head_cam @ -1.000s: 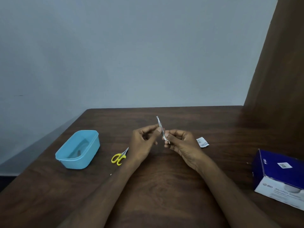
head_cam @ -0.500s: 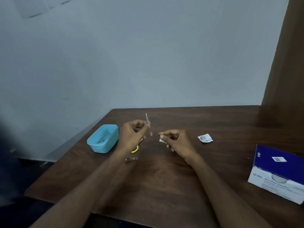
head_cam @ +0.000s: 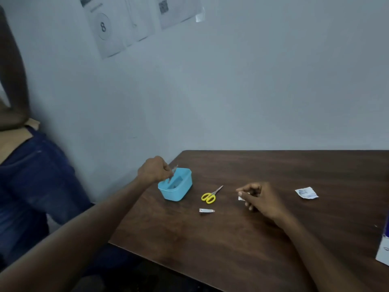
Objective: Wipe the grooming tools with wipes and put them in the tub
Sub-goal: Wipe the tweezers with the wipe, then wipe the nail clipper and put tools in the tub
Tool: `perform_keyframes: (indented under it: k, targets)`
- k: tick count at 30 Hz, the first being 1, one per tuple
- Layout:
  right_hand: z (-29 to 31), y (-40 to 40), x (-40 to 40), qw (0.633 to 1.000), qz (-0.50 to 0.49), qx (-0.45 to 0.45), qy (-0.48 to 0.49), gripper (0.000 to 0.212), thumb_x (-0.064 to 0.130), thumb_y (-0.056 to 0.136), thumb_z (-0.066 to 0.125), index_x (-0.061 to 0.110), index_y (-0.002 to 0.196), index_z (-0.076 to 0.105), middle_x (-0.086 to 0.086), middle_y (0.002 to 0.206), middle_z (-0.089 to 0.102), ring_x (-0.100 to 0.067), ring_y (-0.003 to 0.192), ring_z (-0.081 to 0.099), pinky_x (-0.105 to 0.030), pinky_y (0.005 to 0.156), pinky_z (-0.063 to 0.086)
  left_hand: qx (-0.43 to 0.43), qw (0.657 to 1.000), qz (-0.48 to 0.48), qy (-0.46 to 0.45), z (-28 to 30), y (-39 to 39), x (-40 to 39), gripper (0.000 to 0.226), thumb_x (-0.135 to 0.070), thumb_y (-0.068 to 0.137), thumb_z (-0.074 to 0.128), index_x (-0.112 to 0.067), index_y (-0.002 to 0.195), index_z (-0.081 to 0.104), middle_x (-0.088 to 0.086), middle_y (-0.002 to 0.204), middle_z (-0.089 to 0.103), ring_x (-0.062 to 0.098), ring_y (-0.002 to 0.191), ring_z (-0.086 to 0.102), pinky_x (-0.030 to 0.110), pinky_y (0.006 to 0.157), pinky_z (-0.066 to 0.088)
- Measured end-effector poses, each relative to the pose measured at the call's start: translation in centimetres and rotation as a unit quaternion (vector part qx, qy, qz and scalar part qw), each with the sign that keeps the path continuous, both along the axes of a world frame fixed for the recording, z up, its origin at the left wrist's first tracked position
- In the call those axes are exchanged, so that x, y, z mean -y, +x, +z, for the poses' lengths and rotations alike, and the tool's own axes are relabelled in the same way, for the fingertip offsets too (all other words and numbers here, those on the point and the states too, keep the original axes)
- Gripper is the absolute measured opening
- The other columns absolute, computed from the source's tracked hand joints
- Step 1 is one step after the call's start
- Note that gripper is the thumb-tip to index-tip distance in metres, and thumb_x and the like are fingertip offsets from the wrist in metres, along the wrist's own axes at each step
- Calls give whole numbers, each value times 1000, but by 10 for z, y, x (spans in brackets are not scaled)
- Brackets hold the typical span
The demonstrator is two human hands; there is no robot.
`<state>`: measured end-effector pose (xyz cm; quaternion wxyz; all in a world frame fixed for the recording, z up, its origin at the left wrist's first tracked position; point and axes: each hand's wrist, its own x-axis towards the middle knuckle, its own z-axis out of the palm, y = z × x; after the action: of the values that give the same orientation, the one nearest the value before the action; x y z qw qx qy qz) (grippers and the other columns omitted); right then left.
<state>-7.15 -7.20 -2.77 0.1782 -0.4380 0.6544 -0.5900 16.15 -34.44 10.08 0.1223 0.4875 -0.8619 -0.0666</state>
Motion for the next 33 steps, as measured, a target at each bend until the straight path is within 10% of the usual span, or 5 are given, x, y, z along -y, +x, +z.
perform_keyframes:
  k: [15, 22, 33]
  targets:
    - [-3, -10, 1, 1000, -3, -18, 15, 3, 20, 93, 81, 21, 94, 83, -10, 73, 78, -21, 57, 67, -33, 62, 54, 72, 995, -5, -65, -26, -12, -4, 39, -53, 94, 73, -24, 120, 79, -3, 116, 80, 14, 95, 73, 32, 80, 61]
    - [0, -7, 0, 1000, -13, 13, 11, 3, 14, 93, 80, 16, 95, 82, -7, 67, 75, -17, 54, 66, -33, 60, 54, 74, 939, -270, -201, -28, -8, -27, 46, -57, 100, 62, -35, 140, 66, -12, 127, 71, 13, 118, 63, 32, 85, 52]
    - [8, -2, -7, 998, -25, 59, 2, 2, 13, 94, 79, 14, 94, 81, -7, 68, 75, -16, 55, 65, -25, 57, 53, 138, 896, -403, -121, -53, -7, -69, 43, -74, 86, 66, -40, 112, 67, -20, 106, 70, -1, 81, 58, 28, 63, 50]
